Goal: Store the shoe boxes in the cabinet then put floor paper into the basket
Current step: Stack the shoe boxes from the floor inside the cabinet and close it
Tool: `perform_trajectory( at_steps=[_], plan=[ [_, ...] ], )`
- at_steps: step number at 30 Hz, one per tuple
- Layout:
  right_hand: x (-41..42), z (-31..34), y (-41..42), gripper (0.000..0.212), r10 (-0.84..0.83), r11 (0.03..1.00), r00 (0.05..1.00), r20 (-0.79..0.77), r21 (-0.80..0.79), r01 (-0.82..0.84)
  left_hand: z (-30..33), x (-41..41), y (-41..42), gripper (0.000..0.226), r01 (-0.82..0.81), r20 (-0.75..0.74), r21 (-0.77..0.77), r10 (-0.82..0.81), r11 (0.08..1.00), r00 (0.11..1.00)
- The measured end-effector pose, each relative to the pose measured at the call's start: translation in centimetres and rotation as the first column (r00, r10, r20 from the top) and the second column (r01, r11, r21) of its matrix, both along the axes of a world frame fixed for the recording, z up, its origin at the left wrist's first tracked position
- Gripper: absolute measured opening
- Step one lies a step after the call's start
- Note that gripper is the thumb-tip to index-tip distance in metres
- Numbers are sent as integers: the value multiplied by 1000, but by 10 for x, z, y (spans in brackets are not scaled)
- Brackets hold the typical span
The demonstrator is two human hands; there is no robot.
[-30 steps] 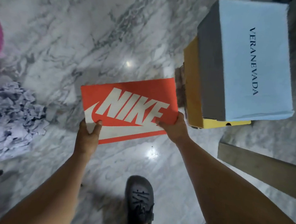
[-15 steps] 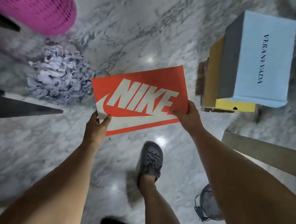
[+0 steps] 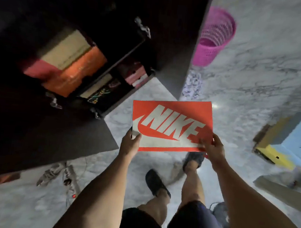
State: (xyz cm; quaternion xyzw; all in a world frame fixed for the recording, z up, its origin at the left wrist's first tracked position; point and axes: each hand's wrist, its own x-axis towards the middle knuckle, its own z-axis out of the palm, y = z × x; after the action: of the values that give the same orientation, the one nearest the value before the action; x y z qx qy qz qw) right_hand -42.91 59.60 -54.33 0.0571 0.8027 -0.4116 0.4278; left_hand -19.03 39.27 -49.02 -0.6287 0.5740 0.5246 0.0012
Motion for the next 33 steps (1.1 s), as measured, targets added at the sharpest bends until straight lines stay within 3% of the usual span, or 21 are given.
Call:
perform_trajectory(
  at_steps=[4, 7, 12, 16, 20, 26, 30, 33],
  plan=[
    [58, 91, -58, 38, 130, 983, 991, -41, -125, -134, 83, 87, -11, 37, -174, -76, -127, 165, 977, 983],
    [82, 149, -110, 52, 244, 946, 966, -90, -196, -257, 126, 125, -25, 33, -327, -130, -156, 309, 932, 942],
    [96, 202, -205, 42, 363, 867, 894, -264, -256, -428, 163, 153, -79, 58, -567, -212, -184, 531, 803, 821],
    [91, 218, -285, 48, 390, 833, 863, -322, -277, -480, 180, 154, -131, 52, -717, -367, -162, 633, 678, 682],
    [87, 222, -368, 71, 387, 826, 870, -307, -304, -475, 187, 145, -183, 49, -770, -456, -172, 643, 614, 615],
    [85, 216, -492, 57, 421, 813, 851, -315, -286, -508, 162, 128, -287, 52, -865, -462, -165, 737, 474, 493],
    [81, 195, -568, 62, 539, 732, 777, -325, -276, -623, 140, 120, -354, 55, -919, -463, -159, 794, 361, 392],
    [84, 190, -609, 56, 622, 675, 726, -295, -268, -687, 130, 116, -387, 54, -928, -463, -191, 804, 321, 374]
  ],
)
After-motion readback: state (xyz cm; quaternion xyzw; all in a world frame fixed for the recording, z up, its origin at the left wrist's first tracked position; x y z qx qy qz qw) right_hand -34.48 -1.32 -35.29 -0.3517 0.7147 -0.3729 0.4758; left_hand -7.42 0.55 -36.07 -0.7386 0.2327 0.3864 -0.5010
